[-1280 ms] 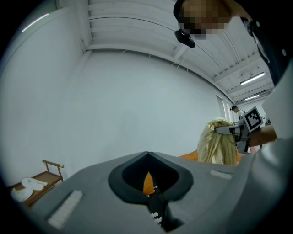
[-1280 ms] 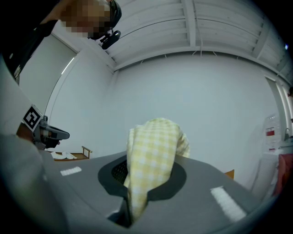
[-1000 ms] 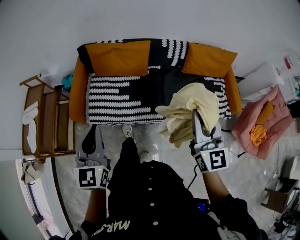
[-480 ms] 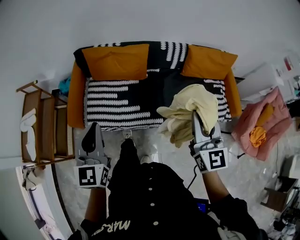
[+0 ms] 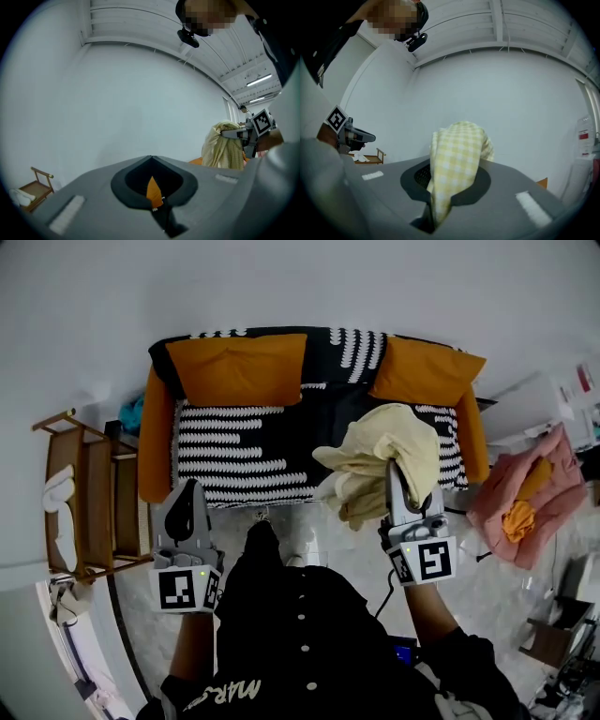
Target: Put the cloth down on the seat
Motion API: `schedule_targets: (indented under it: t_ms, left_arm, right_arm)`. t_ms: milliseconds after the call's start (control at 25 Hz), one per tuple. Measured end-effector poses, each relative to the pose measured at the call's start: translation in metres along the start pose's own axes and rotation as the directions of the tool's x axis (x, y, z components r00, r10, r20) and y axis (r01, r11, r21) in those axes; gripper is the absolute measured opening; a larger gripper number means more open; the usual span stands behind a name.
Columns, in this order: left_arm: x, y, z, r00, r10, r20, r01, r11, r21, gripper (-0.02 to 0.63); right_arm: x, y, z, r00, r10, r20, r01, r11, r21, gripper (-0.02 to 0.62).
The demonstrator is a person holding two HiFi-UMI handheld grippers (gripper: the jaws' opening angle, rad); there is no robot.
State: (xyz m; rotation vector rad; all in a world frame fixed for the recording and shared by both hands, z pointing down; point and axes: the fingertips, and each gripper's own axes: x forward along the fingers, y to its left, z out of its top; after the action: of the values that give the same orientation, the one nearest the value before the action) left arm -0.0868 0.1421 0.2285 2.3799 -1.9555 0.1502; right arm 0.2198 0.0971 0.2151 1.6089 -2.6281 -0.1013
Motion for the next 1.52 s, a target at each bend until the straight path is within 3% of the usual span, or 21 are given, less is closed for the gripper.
schedule_targets:
  t_ms: [1160,1520]
  left_arm:
    - [0.141,0.094,0.029,0.997,-0.075,0.002,0.075,0.997,0.005,0.0]
    - [0.182,0.125,0.036,0.995,-0.098,0.012,0.098,0.995,0.016,0.0]
  right_arm:
    - [0.159,-0.004,0.02,0.999,-0.043,-0.024,0.043,0.999,-0.009,0.058]
    - [0.206,-0.003,0.028,0.998,-0.063,0.014,0.063,0.998,-0.01,0.058]
